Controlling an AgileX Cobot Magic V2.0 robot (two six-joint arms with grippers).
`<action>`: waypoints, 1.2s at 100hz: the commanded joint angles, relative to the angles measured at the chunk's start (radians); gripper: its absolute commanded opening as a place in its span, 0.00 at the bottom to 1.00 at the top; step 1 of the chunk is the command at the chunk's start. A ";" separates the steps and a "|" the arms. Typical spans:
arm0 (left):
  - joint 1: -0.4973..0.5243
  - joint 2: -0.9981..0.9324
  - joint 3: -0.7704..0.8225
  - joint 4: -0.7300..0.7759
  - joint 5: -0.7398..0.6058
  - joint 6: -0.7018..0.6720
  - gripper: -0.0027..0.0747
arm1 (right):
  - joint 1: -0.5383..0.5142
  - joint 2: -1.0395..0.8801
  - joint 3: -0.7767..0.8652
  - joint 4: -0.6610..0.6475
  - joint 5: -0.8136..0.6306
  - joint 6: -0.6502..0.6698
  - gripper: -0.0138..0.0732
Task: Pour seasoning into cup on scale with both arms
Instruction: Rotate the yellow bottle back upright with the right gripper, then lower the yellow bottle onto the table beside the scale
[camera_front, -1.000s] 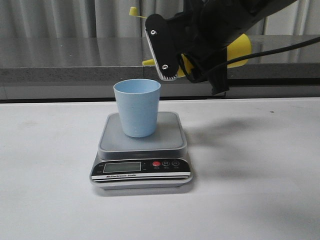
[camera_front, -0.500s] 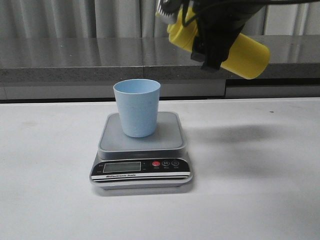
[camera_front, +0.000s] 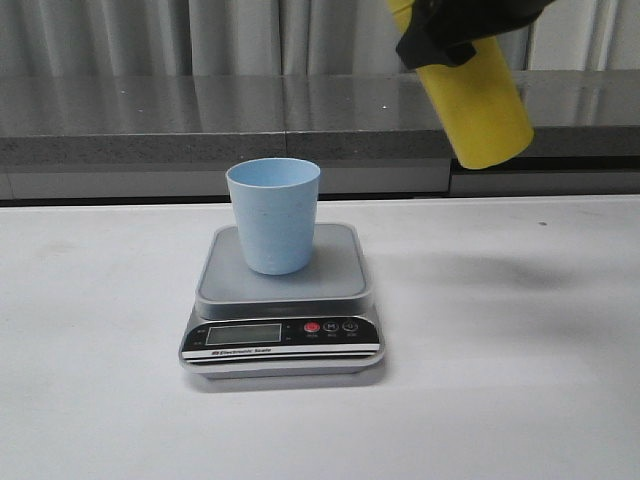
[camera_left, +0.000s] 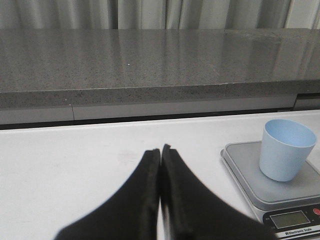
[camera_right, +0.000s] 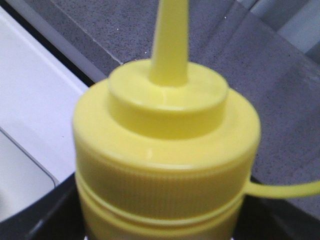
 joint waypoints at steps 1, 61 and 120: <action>0.003 0.007 -0.025 -0.007 -0.075 -0.008 0.01 | -0.035 -0.050 0.012 0.147 -0.147 -0.082 0.43; 0.003 0.007 -0.025 -0.007 -0.075 -0.008 0.01 | -0.068 -0.047 0.382 0.712 -0.709 -0.330 0.43; 0.003 0.007 -0.025 -0.007 -0.075 -0.008 0.01 | -0.067 0.136 0.400 0.682 -0.902 -0.330 0.43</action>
